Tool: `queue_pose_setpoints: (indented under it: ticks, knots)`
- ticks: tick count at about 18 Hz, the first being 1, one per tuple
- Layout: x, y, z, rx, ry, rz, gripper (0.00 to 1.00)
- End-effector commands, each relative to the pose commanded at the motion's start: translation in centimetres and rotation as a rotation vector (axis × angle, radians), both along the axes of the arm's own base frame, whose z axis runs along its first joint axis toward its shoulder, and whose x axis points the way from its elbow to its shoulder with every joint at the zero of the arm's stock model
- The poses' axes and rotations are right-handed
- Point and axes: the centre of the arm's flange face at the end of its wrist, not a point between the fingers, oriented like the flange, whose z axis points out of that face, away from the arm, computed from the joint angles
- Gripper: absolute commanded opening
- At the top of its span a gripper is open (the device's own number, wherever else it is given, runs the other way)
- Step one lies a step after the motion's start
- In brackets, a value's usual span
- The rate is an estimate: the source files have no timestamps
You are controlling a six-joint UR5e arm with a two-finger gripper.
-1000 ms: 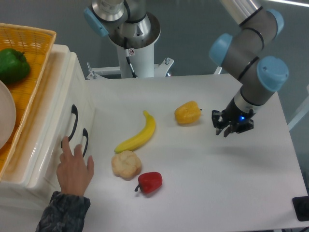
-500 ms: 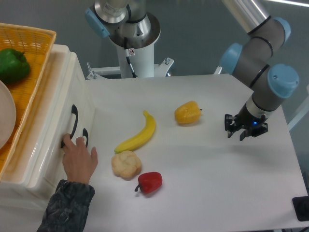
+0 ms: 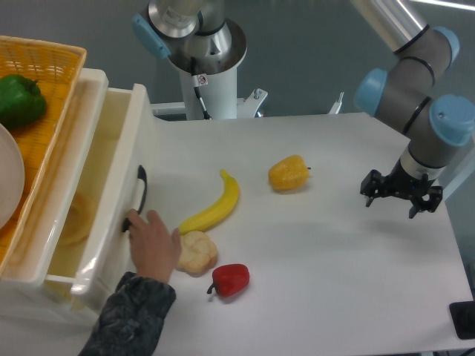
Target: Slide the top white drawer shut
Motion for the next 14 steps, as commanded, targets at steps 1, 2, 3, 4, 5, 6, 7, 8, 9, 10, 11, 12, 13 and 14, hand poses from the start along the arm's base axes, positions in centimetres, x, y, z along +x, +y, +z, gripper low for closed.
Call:
queue_pose_setpoints:
  ticks: [1,2,3,4,5,6,7,8,9,10,11,12,13,14]
  knots:
    - [-0.6,-0.3,0.3,0.002,0.013,-0.008,1.00]
    - [-0.9,-0.5,0.5,0.002,0.019,-0.024,1.00]
    - [-0.9,-0.5,0.6,0.002,0.026,-0.049,1.00]
    - [-1.1,-0.4,0.8,0.000,0.033,-0.088,1.00]
    - [-1.2,-0.4,1.0,-0.002,0.042,-0.130,1.00]
    - [-1.3,-0.5,1.1,-0.004,0.046,-0.165,1.00]
    - [-1.5,-0.8,1.3,-0.006,0.051,-0.195,1.00]
    - [-1.8,-1.1,1.2,-0.008,0.053,-0.220,1.00]
    - [-2.0,-1.5,1.2,-0.010,0.054,-0.232,1.00]
    - [-2.0,-1.6,1.3,-0.011,0.057,-0.244,1.00]
    - [-2.2,-1.9,1.4,-0.011,0.058,-0.244,1.00]
    - [-2.4,-2.2,1.5,-0.011,0.061,-0.238,1.00]
    - [-2.4,-2.2,1.5,-0.011,0.060,-0.238,1.00]
    - [-2.4,-2.2,1.5,-0.011,0.061,-0.238,1.00]
